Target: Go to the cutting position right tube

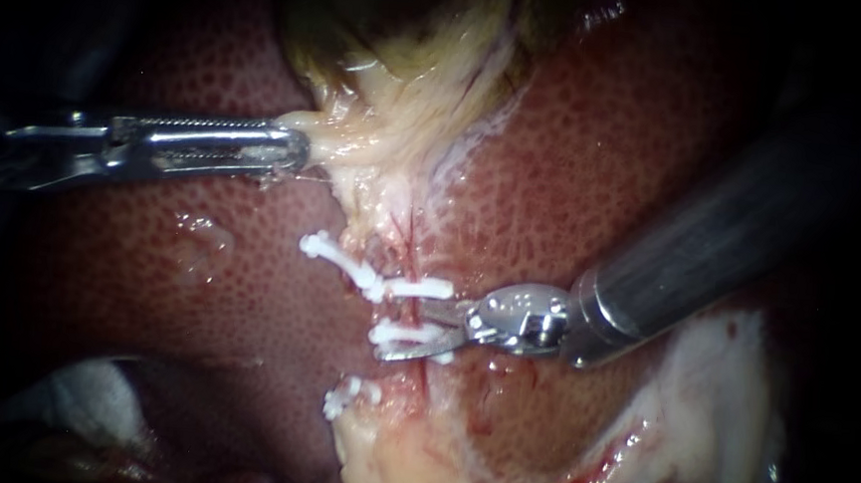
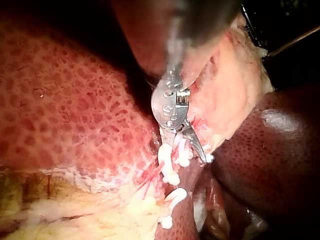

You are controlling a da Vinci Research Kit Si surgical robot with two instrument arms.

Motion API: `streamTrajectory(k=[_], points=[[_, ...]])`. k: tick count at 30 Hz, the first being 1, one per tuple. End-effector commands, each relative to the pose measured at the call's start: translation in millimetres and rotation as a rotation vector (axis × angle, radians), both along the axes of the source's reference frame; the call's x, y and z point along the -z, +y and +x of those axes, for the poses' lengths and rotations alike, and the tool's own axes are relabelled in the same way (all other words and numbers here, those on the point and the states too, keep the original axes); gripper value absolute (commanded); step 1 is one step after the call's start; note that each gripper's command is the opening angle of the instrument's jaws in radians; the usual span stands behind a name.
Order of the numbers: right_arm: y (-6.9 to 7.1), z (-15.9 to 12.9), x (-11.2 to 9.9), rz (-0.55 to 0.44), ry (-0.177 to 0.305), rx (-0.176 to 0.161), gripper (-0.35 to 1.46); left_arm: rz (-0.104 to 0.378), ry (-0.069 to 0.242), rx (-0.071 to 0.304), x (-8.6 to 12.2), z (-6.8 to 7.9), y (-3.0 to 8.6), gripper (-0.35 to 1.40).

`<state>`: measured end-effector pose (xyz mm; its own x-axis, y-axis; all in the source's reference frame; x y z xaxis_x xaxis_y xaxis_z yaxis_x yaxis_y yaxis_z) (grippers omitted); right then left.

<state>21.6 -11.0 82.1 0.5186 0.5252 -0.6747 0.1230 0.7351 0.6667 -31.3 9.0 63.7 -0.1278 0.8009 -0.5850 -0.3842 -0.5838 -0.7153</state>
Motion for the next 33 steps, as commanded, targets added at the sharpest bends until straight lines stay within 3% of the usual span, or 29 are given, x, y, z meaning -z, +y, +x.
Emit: streamTrajectory(k=[1,6,14,25,33], points=[[0.2,0.0,0.2,0.01,0.012,-0.007,1.4,0.0,0.0,0.0,0.0,0.0,0.0,-0.35],[0.6,0.1,0.9,0.087,0.052,-0.013,1.38,-0.001,0.003,0.004,-0.4,0.3,0.3,-0.35],[0.2,0.7,0.6,0.171,0.083,0.019,1.31,-0.001,0.005,0.006,-0.9,0.5,0.6,-0.35],[-0.2,4.1,-0.3,0.196,0.078,0.03,1.3,-0.001,0.006,0.007,-1.1,0.5,0.7,-0.35],[-0.1,5.3,-0.4,0.217,0.069,0.018,1.28,-0.001,0.006,0.007,-1.1,0.4,0.7,-0.35]])
